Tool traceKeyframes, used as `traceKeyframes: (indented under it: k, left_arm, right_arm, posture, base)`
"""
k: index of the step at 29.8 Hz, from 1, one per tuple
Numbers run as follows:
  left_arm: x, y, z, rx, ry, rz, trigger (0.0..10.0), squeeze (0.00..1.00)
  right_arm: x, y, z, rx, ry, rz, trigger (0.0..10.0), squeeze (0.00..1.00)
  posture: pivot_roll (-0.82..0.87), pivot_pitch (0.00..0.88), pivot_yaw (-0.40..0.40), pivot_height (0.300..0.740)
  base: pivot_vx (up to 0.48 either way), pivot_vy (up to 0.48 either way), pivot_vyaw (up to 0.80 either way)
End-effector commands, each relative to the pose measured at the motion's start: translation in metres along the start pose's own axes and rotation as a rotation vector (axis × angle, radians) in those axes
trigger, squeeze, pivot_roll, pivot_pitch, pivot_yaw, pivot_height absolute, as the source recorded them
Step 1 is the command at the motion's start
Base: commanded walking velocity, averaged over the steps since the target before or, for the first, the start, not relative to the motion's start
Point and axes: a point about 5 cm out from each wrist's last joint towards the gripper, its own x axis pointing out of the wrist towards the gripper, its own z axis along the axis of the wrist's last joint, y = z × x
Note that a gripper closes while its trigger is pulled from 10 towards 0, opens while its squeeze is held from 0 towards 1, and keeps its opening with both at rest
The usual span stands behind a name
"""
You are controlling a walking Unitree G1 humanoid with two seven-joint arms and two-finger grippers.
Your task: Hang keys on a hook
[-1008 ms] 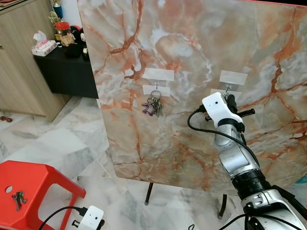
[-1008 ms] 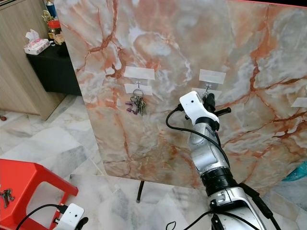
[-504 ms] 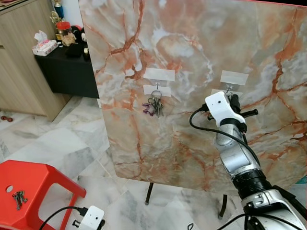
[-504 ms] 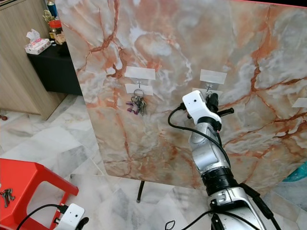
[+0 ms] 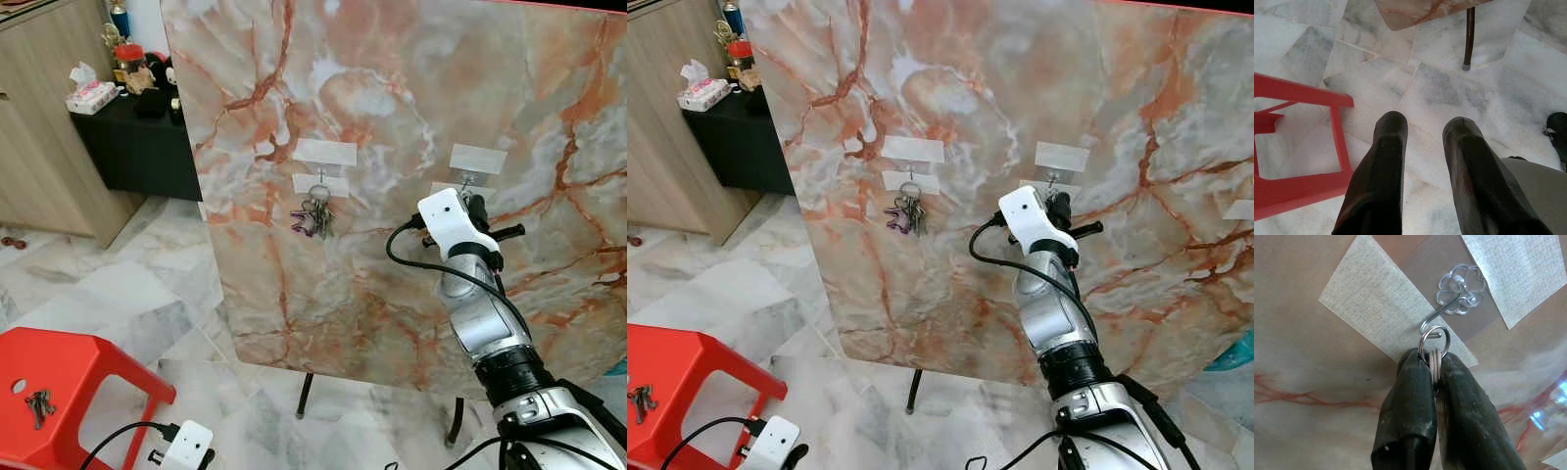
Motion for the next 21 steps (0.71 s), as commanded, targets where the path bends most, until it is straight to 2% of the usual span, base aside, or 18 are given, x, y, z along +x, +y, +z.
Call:
traceKeyframes:
  k: [1,13,21]
  left_arm:
    - [-0.0011,-0.0051,-0.0039,0.004,0.020,-0.021,10.0,0.00]
    - [-0.0012,-0.0050,-0.0047,0.003,0.025,-0.021,10.0,0.00]
    - [-0.0009,-0.0055,-0.0039,0.005,0.021,-0.023,10.0,0.00]
  right_arm:
    - [0.0013,0.0002,-0.0065,0.001,0.040,0.014,10.0,0.00]
    - [0.0023,-0.0002,-0.0057,-0.009,0.037,0.017,10.0,0.00]
    - [0.0058,-0.0025,-0.0012,-0.051,0.013,0.021,10.0,0.00]
  posture:
    - [0.05,0.055,-0.069,0.740]
    - [0.05,0.054,-0.069,0.740]
    - [0.05,0.054,-0.071,0.740]
  base:
    - [0.000,0.000,0.00]
    - [0.000,0.000,0.00]
    - [0.000,0.000,0.00]
